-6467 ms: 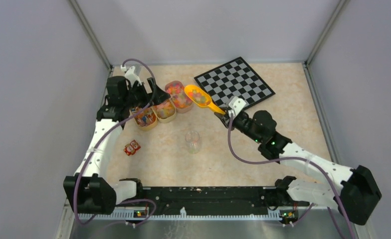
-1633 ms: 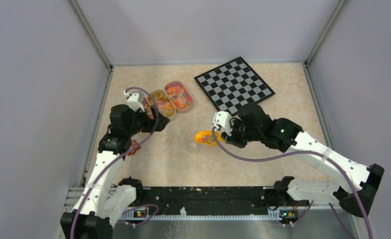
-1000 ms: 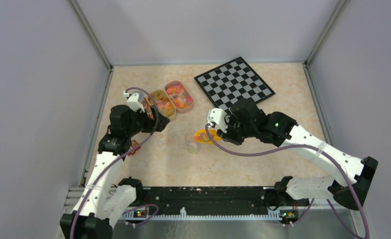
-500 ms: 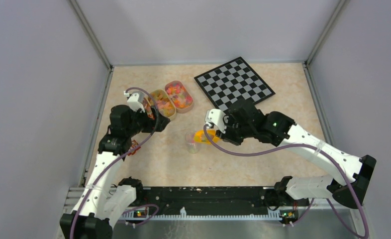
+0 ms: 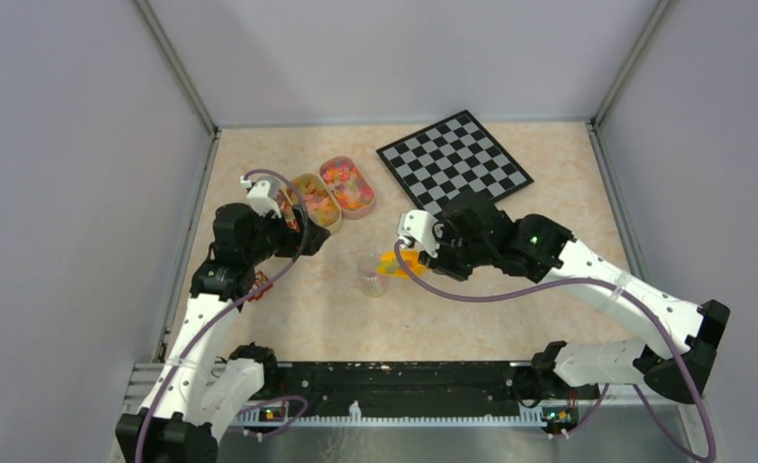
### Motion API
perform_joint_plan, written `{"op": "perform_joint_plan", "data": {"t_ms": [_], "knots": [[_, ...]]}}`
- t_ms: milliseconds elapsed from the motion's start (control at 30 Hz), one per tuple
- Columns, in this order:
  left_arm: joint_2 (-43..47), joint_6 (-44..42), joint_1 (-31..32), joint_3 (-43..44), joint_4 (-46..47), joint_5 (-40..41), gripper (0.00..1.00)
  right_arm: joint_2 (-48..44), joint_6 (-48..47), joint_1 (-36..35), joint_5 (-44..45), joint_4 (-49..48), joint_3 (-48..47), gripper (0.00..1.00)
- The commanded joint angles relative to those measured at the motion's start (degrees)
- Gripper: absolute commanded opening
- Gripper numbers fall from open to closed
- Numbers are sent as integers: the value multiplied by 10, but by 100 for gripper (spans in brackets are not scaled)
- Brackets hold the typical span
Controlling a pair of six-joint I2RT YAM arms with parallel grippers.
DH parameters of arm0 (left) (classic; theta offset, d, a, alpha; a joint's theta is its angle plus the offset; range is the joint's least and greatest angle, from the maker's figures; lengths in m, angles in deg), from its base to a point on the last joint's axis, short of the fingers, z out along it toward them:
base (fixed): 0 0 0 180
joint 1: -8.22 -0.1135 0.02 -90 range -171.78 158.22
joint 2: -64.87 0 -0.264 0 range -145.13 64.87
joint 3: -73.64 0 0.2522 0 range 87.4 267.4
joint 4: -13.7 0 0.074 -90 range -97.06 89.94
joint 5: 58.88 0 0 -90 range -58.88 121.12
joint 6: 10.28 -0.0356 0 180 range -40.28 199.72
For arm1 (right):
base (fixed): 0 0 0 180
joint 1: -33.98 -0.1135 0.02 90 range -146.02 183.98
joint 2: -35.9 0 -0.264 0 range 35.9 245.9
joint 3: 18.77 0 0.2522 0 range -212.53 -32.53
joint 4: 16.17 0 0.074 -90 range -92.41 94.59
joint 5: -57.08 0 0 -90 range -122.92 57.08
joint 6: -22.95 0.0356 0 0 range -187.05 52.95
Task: Pack the candies
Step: Place the fake candies in the packing bottle.
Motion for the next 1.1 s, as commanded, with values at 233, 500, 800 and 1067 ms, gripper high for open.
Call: {"op": "perform_joint_plan", "data": {"t_ms": [233,500,800,1067], "knots": [[12,-9,2,1,16,0,99,5,-4,-11,13,7,-48,0],[13,-9,2,1,16,0,99,14,-4,-13,14,22,-63,0],[15,-9,2,1,16,3,99,25,-7,-17,17,33,-81,0],[15,-9,3,1,17,2,99,31,-7,-19,19,39,-89,0]]}}
